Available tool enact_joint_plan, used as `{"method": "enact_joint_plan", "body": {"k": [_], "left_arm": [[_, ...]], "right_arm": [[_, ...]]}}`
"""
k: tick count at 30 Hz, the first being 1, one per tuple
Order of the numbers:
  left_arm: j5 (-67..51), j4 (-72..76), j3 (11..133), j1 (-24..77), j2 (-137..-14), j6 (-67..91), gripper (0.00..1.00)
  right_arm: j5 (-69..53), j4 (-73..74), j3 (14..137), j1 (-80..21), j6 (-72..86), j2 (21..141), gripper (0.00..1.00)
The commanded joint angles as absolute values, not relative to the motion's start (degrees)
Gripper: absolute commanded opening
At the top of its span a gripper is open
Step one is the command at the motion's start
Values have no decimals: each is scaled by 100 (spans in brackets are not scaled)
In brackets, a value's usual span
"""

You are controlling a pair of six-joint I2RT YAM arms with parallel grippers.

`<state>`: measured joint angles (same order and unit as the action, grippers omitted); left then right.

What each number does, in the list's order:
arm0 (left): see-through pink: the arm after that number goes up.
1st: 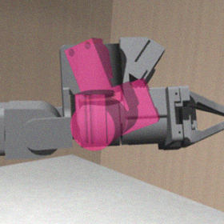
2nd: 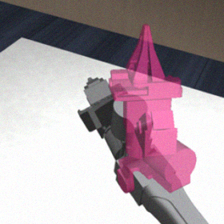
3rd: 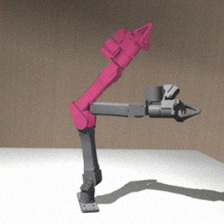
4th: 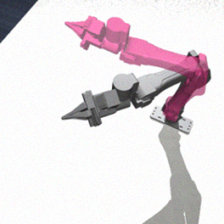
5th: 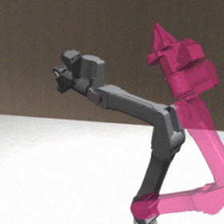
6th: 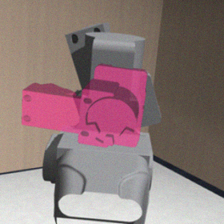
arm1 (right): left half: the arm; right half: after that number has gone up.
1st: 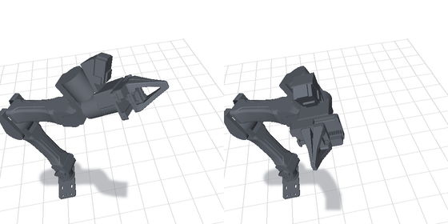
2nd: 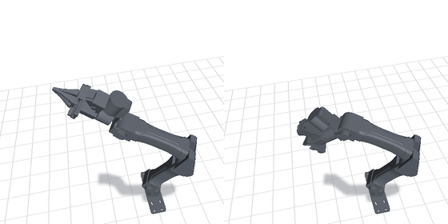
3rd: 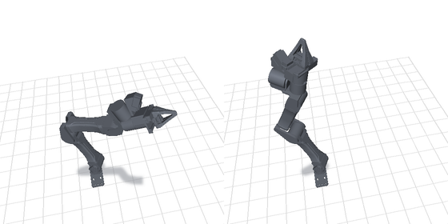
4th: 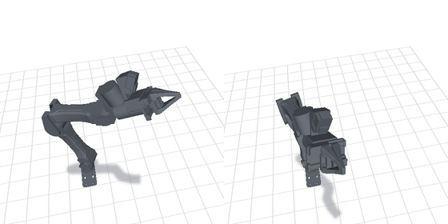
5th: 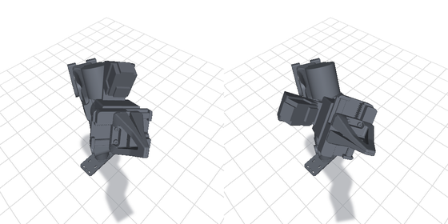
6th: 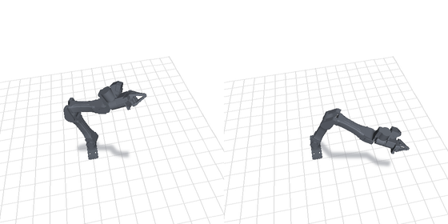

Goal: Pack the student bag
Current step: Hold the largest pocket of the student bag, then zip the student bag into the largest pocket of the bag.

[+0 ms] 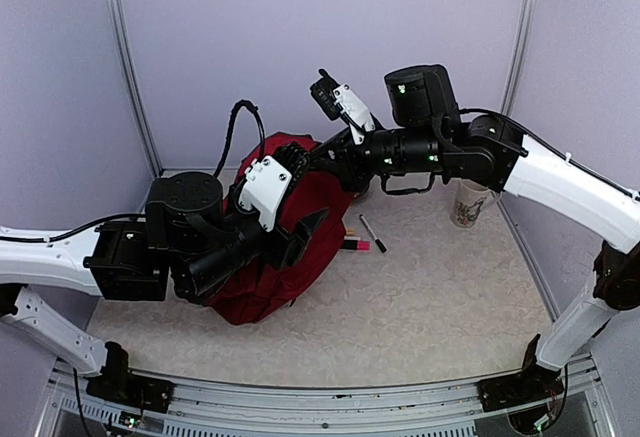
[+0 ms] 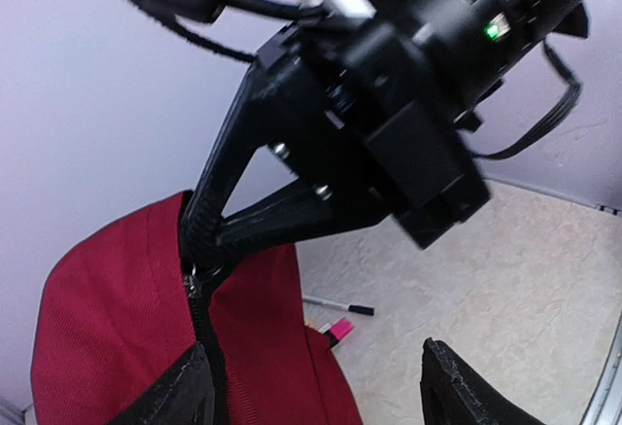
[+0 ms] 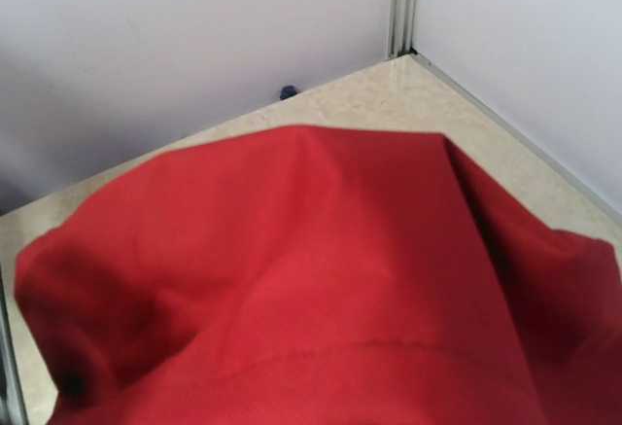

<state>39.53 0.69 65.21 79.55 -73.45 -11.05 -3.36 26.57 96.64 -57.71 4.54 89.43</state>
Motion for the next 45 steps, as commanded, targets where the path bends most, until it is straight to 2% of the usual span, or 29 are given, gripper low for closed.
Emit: {"method": "enact_joint_plan", "body": {"k": [1,6,8,9,12,13,14,18,21,23,26,28,29,33,40,45], "left_arm": [[4862,-177,6425,7786,-7189,-979,70],[4703,-204,6155,7541,-6862,-956,68],[4393,-279,5952,7318,-6714,-833,64],[4228,-284,5875,7226,-6654,-778,60],[4056,-210,5749,7058,-6560,-670,40],[3982,-184,5746,7036,-6559,-691,37],[3860,-158,5748,7032,-6566,-757,37],[3479,-195,5856,7044,-6752,-880,48],[3405,-290,5952,7048,-6980,-940,50],[3393,-282,5957,7042,-7049,-969,48],[3412,-261,5968,7039,-7069,-971,31],[3437,-226,5947,7031,-7018,-969,6],[3453,-214,5938,7031,-6981,-960,0],[3474,-45,5777,6985,-6666,-861,0],[3282,-105,5615,6871,-6004,-788,0],[2712,-95,5719,6897,-5476,-910,0]], "right_arm": [[-215,2270,10125,-5908,322,9015,0],[-291,2252,10163,-5937,320,9061,0],[-334,2234,10177,-5963,325,9059,0],[-336,2214,10185,-5979,325,9068,0],[-352,2208,10212,-5997,295,9091,0],[-356,2211,10225,-5994,290,9108,0],[-373,2209,10229,-5996,290,9118,0],[-477,2199,10270,-5994,303,9171,0],[-492,2200,10288,-5994,316,9170,0],[-502,2190,10269,-5994,316,9153,0],[-503,2180,10236,-5994,325,9117,0],[-503,2186,10217,-5995,325,9088,0],[-476,2193,10200,-5999,313,9080,0],[-272,2236,9954,-5765,278,8924,0],[-723,1673,8609,-4308,698,8036,0],[-1142,1415,7859,-3511,883,7606,0]]}}
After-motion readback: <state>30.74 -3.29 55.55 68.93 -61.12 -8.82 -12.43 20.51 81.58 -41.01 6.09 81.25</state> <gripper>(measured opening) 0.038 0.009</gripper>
